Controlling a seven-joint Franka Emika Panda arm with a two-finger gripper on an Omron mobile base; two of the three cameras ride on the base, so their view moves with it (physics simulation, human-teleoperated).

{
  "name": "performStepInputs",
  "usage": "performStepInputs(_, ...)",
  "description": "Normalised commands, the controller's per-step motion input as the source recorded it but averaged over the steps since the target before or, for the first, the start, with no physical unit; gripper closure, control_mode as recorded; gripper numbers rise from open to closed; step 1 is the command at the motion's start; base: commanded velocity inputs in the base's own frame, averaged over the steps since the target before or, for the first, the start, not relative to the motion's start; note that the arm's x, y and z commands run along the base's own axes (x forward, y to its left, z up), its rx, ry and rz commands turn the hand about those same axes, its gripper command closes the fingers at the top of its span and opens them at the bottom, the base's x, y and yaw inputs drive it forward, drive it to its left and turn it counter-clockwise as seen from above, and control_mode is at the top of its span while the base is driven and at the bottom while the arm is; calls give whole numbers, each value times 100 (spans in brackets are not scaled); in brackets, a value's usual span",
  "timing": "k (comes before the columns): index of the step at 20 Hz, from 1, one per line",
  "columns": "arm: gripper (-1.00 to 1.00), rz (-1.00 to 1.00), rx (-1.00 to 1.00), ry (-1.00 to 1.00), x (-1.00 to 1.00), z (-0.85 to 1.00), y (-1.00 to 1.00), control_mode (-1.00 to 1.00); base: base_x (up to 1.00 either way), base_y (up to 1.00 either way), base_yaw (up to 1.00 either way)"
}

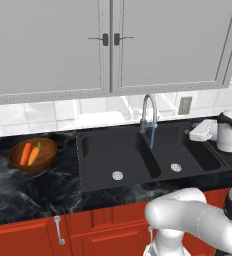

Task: Pick the carrots from the sink and place them in one bowl. Place the mango in the other bowl. Then turn off the sink faucet.

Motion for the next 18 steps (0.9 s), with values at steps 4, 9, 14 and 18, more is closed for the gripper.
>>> performStepInputs(4,-100,0,0,0,36,-22,0,-100,0,0,0)
performStepInputs(9,-100,0,0,0,33,-14,0,-100,0,0,0)
performStepInputs(14,-100,2,0,0,28,-6,0,-100,0,0,0)
performStepInputs(18,-100,3,0,0,24,-1,0,-100,0,0,0)
